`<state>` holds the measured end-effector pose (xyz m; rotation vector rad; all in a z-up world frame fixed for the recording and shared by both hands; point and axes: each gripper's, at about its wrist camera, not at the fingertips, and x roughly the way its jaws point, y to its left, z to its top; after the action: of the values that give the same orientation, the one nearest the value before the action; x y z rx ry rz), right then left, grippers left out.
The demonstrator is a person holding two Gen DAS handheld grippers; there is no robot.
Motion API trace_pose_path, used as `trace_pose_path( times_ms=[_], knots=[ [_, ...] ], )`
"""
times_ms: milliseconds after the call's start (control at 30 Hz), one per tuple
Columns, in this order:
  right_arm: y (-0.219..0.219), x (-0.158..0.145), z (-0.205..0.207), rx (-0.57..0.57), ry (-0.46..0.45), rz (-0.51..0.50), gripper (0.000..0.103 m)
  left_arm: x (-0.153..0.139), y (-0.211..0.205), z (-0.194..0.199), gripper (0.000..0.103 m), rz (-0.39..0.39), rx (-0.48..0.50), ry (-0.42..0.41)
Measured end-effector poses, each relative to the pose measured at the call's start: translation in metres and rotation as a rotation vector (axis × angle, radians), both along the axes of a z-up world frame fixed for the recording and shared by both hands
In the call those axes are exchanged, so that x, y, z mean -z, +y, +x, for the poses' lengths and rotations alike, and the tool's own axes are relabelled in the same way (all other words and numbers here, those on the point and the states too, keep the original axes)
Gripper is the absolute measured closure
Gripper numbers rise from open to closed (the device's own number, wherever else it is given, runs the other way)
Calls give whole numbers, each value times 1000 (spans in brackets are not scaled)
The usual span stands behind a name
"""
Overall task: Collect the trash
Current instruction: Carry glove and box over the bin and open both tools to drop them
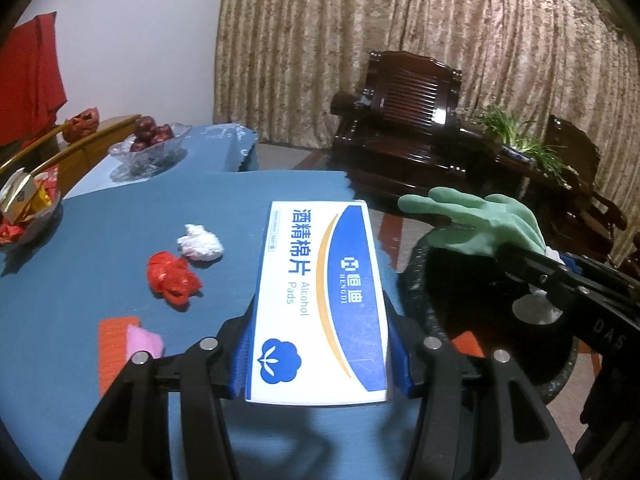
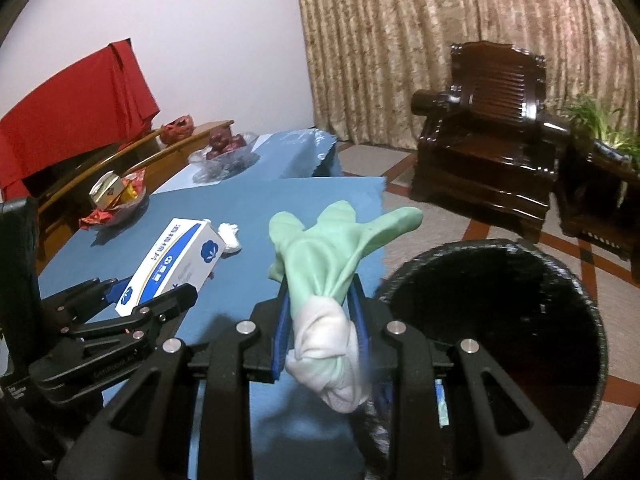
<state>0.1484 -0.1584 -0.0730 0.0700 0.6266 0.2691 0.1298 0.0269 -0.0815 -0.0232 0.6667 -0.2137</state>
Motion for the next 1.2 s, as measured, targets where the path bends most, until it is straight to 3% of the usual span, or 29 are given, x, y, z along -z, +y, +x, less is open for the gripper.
trace_pose_path(
  times_ms=[500, 1000, 1100, 1133, 1200],
  knots=[
    [-97, 5, -24, 196, -3, -36, 77, -6, -97, 9, 49, -9, 179, -19],
    [-155, 42, -8, 288, 61, -56, 77, 14, -180, 42, 49, 12, 302, 24],
    [-161, 50, -1, 306, 77, -71, 68, 18, -189, 51, 47, -5, 323, 46],
    [-162, 52, -1, 318, 77, -81, 50, 19, -190, 53, 39, -10, 328, 54],
    [-162, 56, -2, 335, 74, -93, 36, 19, -189, 55, 28, -21, 324, 59]
  ],
)
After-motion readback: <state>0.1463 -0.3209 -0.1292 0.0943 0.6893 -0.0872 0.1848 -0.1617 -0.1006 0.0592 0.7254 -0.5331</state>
